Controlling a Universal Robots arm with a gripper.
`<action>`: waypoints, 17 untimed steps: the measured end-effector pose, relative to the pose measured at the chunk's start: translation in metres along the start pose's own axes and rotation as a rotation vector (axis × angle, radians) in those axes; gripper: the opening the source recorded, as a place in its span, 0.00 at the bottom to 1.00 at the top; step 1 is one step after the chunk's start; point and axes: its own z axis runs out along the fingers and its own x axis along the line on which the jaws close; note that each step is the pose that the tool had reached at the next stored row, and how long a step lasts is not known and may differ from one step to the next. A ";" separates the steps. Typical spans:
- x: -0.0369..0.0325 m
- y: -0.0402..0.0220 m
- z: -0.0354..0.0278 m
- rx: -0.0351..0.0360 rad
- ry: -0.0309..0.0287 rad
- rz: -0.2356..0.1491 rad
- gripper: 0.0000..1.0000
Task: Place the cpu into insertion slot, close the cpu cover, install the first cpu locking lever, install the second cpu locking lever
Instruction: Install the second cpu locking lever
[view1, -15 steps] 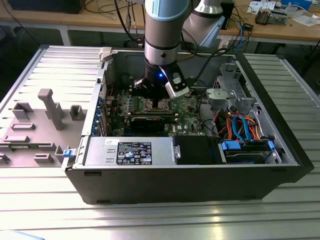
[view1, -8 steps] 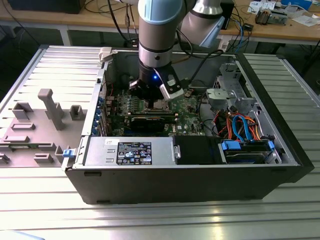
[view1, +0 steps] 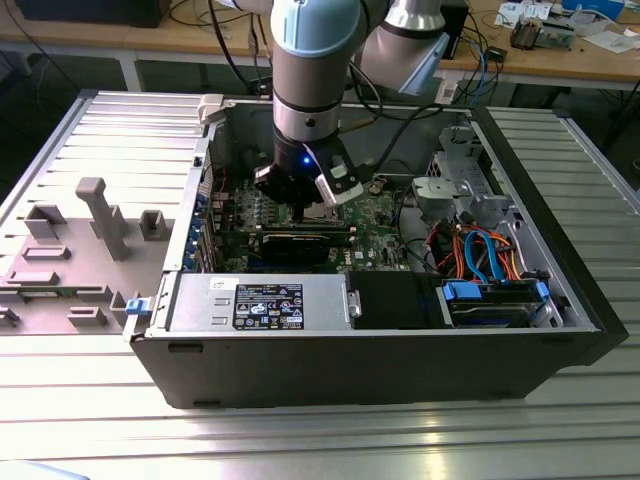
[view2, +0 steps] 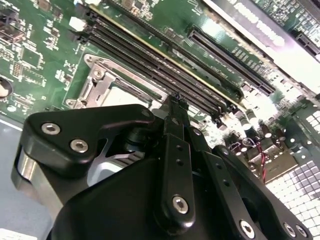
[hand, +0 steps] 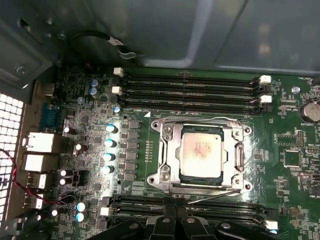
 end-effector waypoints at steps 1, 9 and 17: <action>0.0008 -0.0003 0.0007 -0.0004 0.0004 -0.002 0.11; 0.0036 -0.0017 0.0085 -0.0108 0.0050 -0.033 0.11; 0.0055 -0.0023 0.0135 -0.0308 0.0033 -0.034 0.11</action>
